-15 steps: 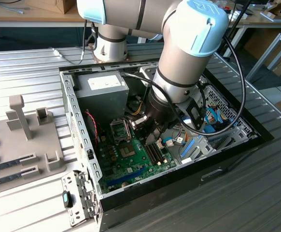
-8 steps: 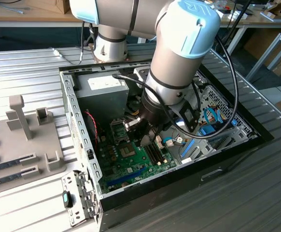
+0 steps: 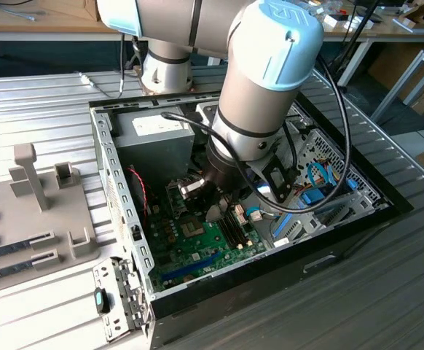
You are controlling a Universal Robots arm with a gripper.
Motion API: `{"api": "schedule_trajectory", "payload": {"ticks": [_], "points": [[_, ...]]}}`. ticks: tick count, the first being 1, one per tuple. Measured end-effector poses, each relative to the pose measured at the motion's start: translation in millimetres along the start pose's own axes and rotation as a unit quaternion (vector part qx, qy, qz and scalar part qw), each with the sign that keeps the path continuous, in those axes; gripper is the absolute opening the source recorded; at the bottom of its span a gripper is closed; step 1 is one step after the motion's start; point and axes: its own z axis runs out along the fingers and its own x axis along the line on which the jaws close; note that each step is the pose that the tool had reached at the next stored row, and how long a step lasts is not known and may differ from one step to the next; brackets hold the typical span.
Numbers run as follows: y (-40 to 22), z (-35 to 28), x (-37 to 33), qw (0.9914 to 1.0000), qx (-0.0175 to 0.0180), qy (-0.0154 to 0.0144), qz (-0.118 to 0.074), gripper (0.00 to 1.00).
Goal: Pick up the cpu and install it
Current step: 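Place the cpu into insertion slot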
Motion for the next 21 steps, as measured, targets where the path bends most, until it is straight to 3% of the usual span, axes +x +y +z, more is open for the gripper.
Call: {"api": "schedule_trajectory", "payload": {"ticks": [12,17,21], "points": [[3.4,11.6,9.2,0.9998,0.0004,-0.0004,0.02,0.47],[6.3,17.3,16.4,0.9998,0.0004,-0.0004,0.02,0.47],[7.3,21.4,17.2,0.99993,0.0002,-0.0003,0.012,0.47]]}}
